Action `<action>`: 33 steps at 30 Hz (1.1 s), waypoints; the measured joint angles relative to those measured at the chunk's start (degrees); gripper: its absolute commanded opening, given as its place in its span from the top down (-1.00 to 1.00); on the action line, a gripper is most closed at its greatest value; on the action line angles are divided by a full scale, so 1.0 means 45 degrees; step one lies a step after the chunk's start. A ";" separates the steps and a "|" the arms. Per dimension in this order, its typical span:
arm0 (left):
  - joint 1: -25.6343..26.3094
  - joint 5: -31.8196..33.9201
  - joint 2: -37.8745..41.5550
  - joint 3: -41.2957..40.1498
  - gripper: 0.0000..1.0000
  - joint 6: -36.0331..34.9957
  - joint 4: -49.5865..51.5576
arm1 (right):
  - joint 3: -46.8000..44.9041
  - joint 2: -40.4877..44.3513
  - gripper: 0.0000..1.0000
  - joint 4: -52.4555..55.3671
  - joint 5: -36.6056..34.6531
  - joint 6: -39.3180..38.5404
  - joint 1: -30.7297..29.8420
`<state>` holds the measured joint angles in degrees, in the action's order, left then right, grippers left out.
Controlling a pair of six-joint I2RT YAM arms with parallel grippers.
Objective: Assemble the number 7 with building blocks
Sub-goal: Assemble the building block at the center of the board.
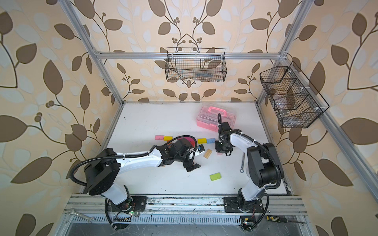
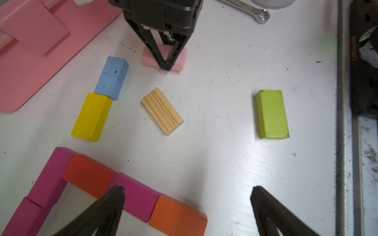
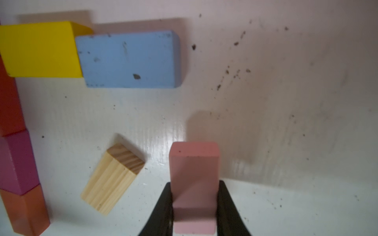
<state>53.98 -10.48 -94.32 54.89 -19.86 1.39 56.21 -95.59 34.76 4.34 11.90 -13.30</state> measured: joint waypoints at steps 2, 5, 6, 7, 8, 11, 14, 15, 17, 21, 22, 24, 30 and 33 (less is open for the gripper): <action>0.0000 -0.0005 -0.0223 0.0019 -0.98 -0.0029 -0.0296 | 0.0180 -0.0272 0.75 -0.0092 -0.0029 -0.0049 -0.0185; 0.0000 -0.0005 -0.0403 0.0019 -0.98 -0.0024 -0.0748 | 0.0316 -0.0602 0.75 -0.0219 -0.0063 -0.0049 -0.0330; 0.0000 -0.0010 -0.0427 0.0019 -0.98 -0.0024 -0.0850 | 0.0355 -0.0685 0.75 -0.0233 -0.0068 -0.0049 -0.0355; -0.0005 -0.0015 -0.0432 0.0019 -0.98 -0.0019 -0.0947 | 0.0408 -0.0714 0.75 -0.0243 -0.0083 -0.0049 -0.0355; -0.0005 -0.0024 -0.0437 0.0019 -0.98 -0.0019 -0.1035 | 0.0452 -0.0763 0.75 -0.0257 -0.0117 -0.0049 -0.0355; -0.0005 -0.0068 -0.0437 0.0019 -0.98 0.0019 -0.1253 | 0.0617 -0.0933 0.75 -0.0306 -0.0209 -0.0049 -0.0379; -0.0005 -0.0146 -0.0437 0.0019 -0.98 0.0073 -0.1418 | 0.0753 -0.1049 0.74 -0.0340 -0.0238 -0.0049 -0.0418; -0.0005 -0.0180 -0.0437 0.0019 -0.98 0.0083 -0.1438 | 0.0777 -0.1088 0.74 -0.0355 -0.0262 -0.0049 -0.0442; -0.0010 -0.0219 -0.0437 0.0019 -0.98 0.0107 -0.1496 | 0.0811 -0.1117 0.74 -0.0359 -0.0311 -0.0044 -0.0476; -0.0010 -0.0228 -0.0437 0.0019 -0.98 0.0131 -0.1588 | 0.0860 -0.1175 0.69 -0.0418 -0.0350 -0.0034 -0.0510; -0.0010 -0.0228 -0.0437 0.0019 -0.98 0.0136 -0.1598 | 0.0869 -0.1185 0.62 -0.0452 -0.0350 -0.0034 -0.0515; -0.0010 -0.0228 -0.0437 0.0019 -0.98 0.0151 -0.1598 | 0.0874 -0.1200 0.39 -0.0481 -0.0355 0.0000 -0.0520; -0.0010 -0.0228 -0.0437 0.0015 -0.98 0.0175 -0.1603 | 0.0874 -0.1239 0.06 -0.0690 -0.0437 0.0170 -0.0534; -0.0010 -0.0228 -0.0437 -0.0034 -0.98 0.0185 -0.1622 | 0.0874 -0.1209 -0.03 -0.0767 -0.0379 0.0277 -0.0544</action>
<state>53.93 -11.51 -96.29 54.74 -19.03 -5.91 60.14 -101.03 31.31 2.63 13.15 -15.75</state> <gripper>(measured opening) 0.989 0.493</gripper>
